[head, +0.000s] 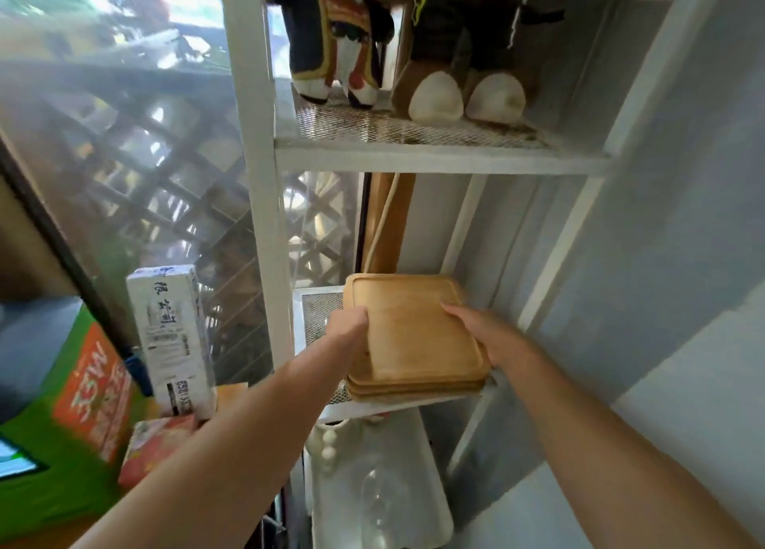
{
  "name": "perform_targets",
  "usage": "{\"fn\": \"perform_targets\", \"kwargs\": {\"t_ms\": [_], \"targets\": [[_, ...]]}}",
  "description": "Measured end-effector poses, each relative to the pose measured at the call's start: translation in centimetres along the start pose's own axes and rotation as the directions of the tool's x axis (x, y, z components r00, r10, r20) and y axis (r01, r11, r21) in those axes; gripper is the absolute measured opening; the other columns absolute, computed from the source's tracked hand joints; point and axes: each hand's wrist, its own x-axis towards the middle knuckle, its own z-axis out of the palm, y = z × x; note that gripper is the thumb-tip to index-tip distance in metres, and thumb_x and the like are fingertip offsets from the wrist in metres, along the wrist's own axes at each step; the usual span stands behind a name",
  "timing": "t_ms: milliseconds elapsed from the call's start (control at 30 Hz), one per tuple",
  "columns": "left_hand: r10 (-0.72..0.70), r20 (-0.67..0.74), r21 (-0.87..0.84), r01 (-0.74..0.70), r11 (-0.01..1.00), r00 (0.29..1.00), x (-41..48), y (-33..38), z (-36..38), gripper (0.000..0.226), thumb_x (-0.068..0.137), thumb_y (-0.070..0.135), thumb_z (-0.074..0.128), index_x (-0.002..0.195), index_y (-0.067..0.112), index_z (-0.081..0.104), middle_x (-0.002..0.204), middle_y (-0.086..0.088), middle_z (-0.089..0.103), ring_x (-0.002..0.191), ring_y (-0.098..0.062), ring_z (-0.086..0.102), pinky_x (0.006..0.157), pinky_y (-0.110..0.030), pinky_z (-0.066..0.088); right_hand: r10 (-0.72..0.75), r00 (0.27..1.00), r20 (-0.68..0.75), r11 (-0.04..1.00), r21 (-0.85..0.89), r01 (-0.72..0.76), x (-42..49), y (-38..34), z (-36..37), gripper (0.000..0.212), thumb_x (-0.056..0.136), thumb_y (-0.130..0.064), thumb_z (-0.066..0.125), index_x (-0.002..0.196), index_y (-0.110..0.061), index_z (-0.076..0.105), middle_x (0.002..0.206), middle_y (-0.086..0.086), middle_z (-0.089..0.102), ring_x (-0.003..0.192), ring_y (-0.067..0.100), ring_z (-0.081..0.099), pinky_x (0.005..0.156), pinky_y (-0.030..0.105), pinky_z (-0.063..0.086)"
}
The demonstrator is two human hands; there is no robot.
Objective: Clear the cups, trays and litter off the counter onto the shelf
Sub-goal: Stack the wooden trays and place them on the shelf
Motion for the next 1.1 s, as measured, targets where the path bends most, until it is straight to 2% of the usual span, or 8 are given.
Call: {"fn": "perform_targets", "kwargs": {"t_ms": [67,267,367,533,733,833,967,1100], "targets": [[-0.016,-0.006,-0.055,0.015,0.998,1.000,0.5,-0.3,0.0,0.040,0.099,0.021,0.045,0.127,-0.006,0.057,0.121,-0.022,0.063,0.111,-0.038,0.062,0.095,-0.040,0.052,0.003,1.000,0.010,1.000,-0.001,-0.003,0.9,0.0,0.4,0.072,0.077,-0.050,0.078,0.131,-0.010,0.053,0.108,0.011,0.066,0.096,0.033,0.063,0.084,0.047,0.052],[-0.105,-0.151,-0.082,0.094,0.992,0.983,0.9,-1.3,-0.2,0.032,0.092,0.015,0.042,0.113,-0.004,0.056,0.080,-0.011,0.055,0.075,-0.027,0.055,0.061,-0.032,0.046,-0.028,0.998,0.056,0.994,-0.102,0.034,2.7,-0.2,1.3,0.049,0.087,-0.035,0.073,0.126,-0.009,0.060,0.113,0.012,0.068,0.103,0.033,0.064,0.097,0.053,0.051],[-0.125,-0.189,-0.100,0.107,0.989,0.974,1.3,-1.2,-0.5,0.036,0.093,0.016,0.042,0.122,-0.003,0.051,0.083,-0.011,0.053,0.086,-0.030,0.054,0.073,-0.035,0.045,-0.026,0.996,0.085,0.993,-0.115,0.036,3.0,-0.9,1.6,0.043,0.089,-0.031,0.072,0.122,-0.008,0.060,0.112,0.013,0.068,0.104,0.034,0.064,0.097,0.053,0.051],[-0.119,-0.241,-0.034,0.114,0.993,0.963,1.9,-0.7,-0.9,0.036,0.093,0.017,0.044,0.121,-0.004,0.054,0.098,-0.016,0.060,0.089,-0.031,0.057,0.074,-0.036,0.048,-0.021,0.997,0.073,0.988,-0.152,0.032,3.2,-1.9,2.6,0.043,0.089,-0.027,0.072,0.123,-0.004,0.059,0.116,0.017,0.066,0.107,0.035,0.063,0.098,0.053,0.050],[-0.110,-0.299,0.086,0.141,0.986,0.948,1.8,-1.0,-0.2,0.039,0.091,0.021,0.045,0.122,-0.001,0.056,0.119,-0.019,0.061,0.108,-0.036,0.058,0.099,-0.043,0.049,-0.051,0.999,0.005,0.982,-0.181,0.051,4.0,-1.9,3.3,0.050,0.087,-0.026,0.075,0.127,0.000,0.060,0.121,0.018,0.066,0.111,0.034,0.062,0.100,0.050,0.049],[-0.107,-0.332,0.152,0.165,0.975,0.937,1.6,-1.1,0.0,0.042,0.093,0.022,0.045,0.128,0.001,0.053,0.134,-0.021,0.046,0.115,-0.035,0.049,0.099,-0.040,0.043,-0.089,0.995,-0.040,0.971,-0.228,0.078,4.5,-1.6,3.3,0.055,0.086,-0.031,0.075,0.129,-0.001,0.059,0.125,0.018,0.064,0.114,0.035,0.060,0.101,0.050,0.048],[-0.084,-0.318,0.157,0.140,0.978,0.944,1.7,-1.3,-0.1,0.037,0.094,0.023,0.045,0.124,0.001,0.055,0.125,-0.019,0.052,0.107,-0.033,0.055,0.096,-0.044,0.050,-0.117,0.990,-0.079,0.962,-0.256,0.093,4.6,-1.2,3.4,0.053,0.087,-0.032,0.075,0.128,-0.002,0.060,0.125,0.017,0.064,0.114,0.035,0.060,0.101,0.048,0.048],[-0.072,-0.310,0.143,0.121,0.982,0.948,1.7,-1.7,-0.3,0.040,0.095,0.023,0.043,0.129,0.003,0.052,0.125,-0.018,0.051,0.105,-0.033,0.057,0.095,-0.045,0.051,-0.128,0.990,-0.059,0.954,-0.281,0.106,4.6,-1.2,3.4,0.039,0.090,-0.025,0.072,0.121,-0.003,0.065,0.119,0.017,0.067,0.108,0.034,0.063,0.098,0.048,0.051]]}}
